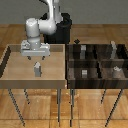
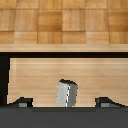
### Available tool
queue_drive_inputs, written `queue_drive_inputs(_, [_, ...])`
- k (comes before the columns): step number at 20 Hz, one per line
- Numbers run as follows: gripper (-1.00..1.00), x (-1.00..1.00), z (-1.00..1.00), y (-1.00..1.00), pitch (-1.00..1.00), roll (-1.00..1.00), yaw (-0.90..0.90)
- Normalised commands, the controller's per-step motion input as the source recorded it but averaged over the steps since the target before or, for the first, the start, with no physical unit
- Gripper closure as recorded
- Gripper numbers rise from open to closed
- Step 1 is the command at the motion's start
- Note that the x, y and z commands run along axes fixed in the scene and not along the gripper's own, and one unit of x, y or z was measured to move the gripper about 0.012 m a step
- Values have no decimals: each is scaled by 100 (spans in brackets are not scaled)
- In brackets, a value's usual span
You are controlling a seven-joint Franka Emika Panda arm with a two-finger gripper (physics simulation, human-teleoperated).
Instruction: Place the milk carton into the appropriate compartment.
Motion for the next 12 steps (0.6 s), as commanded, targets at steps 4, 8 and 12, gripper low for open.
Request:
queue_drive_inputs(4, [-100, 0, -75, 0, 0, 0, 0])
queue_drive_inputs(8, [-100, 0, -100, 0, 0, 0, 0])
queue_drive_inputs(12, [100, 0, 0, 0, 0, 0, 0])
